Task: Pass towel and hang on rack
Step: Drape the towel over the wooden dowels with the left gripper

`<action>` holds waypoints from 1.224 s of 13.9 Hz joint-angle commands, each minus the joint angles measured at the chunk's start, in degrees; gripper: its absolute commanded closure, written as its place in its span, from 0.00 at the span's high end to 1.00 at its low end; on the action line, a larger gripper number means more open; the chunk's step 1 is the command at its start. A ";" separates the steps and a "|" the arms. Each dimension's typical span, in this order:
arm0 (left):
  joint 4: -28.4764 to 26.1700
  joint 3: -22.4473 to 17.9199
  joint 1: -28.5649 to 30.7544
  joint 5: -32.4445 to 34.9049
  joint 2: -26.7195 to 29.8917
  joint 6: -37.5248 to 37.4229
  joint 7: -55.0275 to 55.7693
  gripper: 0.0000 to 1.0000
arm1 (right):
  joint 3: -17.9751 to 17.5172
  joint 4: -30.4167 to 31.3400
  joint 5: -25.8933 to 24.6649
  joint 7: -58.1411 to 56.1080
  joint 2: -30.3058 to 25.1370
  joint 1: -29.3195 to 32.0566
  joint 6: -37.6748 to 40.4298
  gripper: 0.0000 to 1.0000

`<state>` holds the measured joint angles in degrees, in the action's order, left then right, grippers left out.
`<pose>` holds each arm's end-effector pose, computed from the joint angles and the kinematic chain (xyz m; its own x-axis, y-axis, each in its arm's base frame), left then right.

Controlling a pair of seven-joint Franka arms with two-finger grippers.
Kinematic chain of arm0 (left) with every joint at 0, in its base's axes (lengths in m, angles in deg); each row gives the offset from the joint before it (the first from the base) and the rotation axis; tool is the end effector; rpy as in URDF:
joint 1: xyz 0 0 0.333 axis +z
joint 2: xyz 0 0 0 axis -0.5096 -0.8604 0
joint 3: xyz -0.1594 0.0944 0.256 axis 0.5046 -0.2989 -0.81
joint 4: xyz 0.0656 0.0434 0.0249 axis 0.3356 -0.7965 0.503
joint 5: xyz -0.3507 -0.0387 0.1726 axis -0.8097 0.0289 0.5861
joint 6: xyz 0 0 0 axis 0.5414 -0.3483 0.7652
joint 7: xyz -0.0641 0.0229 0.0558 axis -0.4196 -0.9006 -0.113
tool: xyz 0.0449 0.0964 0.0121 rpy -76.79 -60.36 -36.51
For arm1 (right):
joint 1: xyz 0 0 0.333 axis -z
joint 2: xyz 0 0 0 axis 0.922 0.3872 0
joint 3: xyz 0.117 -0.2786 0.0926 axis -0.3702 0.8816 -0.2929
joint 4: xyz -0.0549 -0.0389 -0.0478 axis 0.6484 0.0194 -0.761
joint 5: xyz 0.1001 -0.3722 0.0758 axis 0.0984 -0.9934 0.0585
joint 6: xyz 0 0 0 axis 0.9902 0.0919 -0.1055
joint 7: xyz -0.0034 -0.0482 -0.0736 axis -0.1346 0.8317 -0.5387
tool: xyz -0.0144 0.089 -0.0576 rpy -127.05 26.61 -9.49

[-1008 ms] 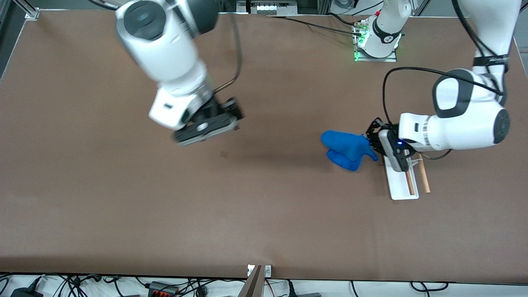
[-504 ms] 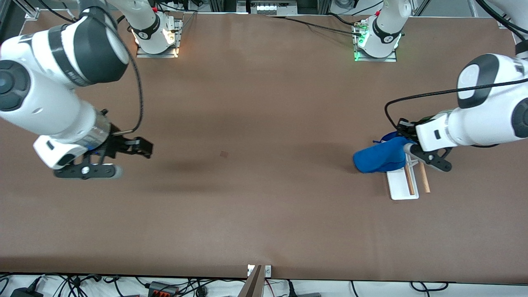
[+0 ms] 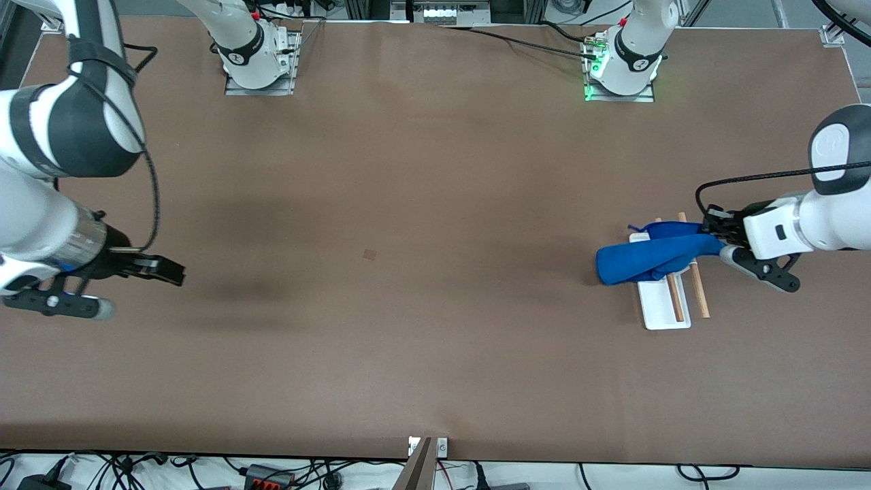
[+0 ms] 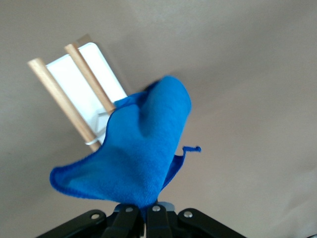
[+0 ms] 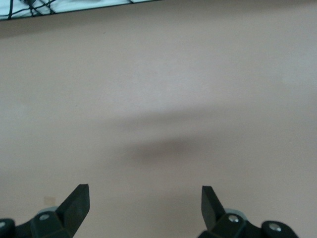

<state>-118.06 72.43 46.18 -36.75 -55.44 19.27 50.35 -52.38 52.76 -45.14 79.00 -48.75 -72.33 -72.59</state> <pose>0.6261 0.0314 0.4236 0.8800 -0.4475 -0.1589 -0.4008 -0.8794 0.2568 0.6889 0.0557 0.5096 0.9861 -0.1534 0.0640 -0.1545 -0.9879 0.0141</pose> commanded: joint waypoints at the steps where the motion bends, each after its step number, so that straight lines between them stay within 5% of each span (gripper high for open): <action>1: 1.18 0.59 3.34 1.41 -1.99 2.08 -7.44 0.00 | -0.02 7.57 -0.31 -1.52 -7.07 2.02 -2.84 1.00; 10: 1.27 0.50 9.85 2.46 -6.92 8.85 -19.93 0.00 | 1.12 4.94 1.80 -15.32 -12.61 7.22 8.67 1.00; 15: 1.18 0.50 12.75 2.37 -9.73 12.72 -24.85 0.00 | 1.48 8.88 1.28 -14.98 -15.68 6.86 6.66 1.00; 17: 1.09 0.50 13.63 2.37 -10.52 14.12 -26.18 0.00 | 1.48 15.62 1.19 -15.41 -19.45 6.86 2.98 1.00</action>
<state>-118.05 72.30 58.78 -35.52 -64.92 32.45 26.29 -50.91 60.13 -44.31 64.91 -62.89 -65.60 -65.80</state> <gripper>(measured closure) 0.978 0.000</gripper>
